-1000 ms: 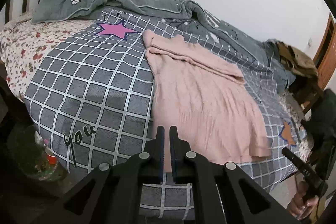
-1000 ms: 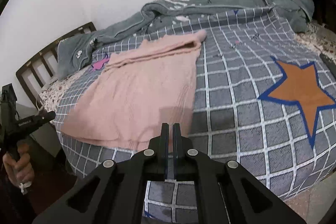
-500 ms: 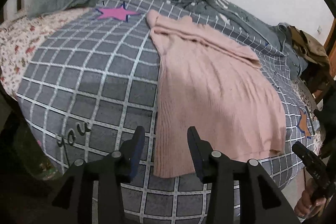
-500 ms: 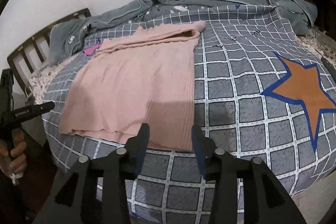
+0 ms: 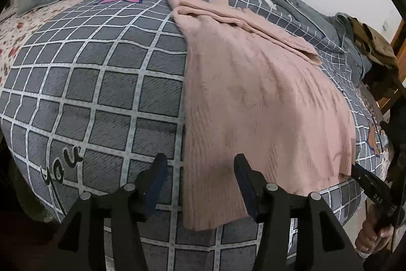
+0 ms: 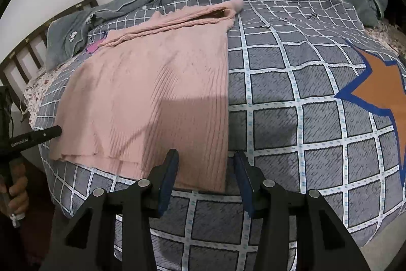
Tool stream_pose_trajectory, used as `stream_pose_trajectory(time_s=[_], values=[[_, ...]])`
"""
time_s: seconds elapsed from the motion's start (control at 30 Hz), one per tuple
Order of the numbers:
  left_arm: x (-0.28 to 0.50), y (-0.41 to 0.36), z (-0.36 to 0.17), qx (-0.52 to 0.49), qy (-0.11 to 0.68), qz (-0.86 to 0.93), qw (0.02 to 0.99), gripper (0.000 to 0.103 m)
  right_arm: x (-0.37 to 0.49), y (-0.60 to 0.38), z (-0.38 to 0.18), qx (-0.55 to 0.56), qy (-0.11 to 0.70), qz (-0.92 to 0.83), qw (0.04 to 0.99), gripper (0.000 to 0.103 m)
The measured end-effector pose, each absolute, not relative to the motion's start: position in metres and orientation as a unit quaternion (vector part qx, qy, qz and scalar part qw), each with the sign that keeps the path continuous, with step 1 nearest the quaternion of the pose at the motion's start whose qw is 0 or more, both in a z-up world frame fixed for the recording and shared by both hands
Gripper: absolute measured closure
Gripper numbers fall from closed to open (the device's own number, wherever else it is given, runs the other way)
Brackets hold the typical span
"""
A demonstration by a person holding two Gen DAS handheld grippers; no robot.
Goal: Fold small clothes
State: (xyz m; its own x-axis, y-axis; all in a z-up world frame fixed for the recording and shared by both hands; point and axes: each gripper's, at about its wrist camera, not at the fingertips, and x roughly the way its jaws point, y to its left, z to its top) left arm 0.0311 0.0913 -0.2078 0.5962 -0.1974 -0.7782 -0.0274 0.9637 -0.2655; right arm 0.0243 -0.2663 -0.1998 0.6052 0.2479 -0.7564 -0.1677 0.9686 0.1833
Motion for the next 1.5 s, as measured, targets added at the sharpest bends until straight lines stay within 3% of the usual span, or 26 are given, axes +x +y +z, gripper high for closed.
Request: stream_pose_trajectory(time_s=[0.13,0.17,0.23,0.27,0.77,0.93,1.5], values=[[0.035,0.087,-0.208,-0.124,0.448,-0.044,0.884,0.054,0.027,-0.262,-0.200,0.043,0.430,0.121,0.894,0.089],[0.035,0.087,-0.208,-0.126,0.451,-0.046,0.882,0.068,0.028,-0.262,-0.201,0.046,0.432,0.128,0.891,0.095],[0.039,0.086,-0.209,-0.129,0.464,-0.046,0.875,0.090,0.028,-0.262,-0.201,0.056,0.437,0.137,0.887,0.097],[0.040,0.087,-0.208,-0.133,0.466,-0.048,0.874,0.095,0.028,-0.263,-0.200,0.060,0.438,0.140,0.886,0.097],[0.018,0.123,-0.118,-0.268,0.350,-0.109,0.891,0.096,0.019,-0.295,-0.104,0.199,0.309,0.216,0.905,0.099],[0.033,0.125,-0.098,-0.265,0.336,-0.110,0.897,0.096,0.036,-0.304,-0.080,0.233,0.291,0.230,0.899,0.098],[0.160,0.142,-0.064,-0.285,0.327,-0.077,0.898,0.096,0.160,-0.291,-0.037,0.274,0.268,0.250,0.889,0.098]])
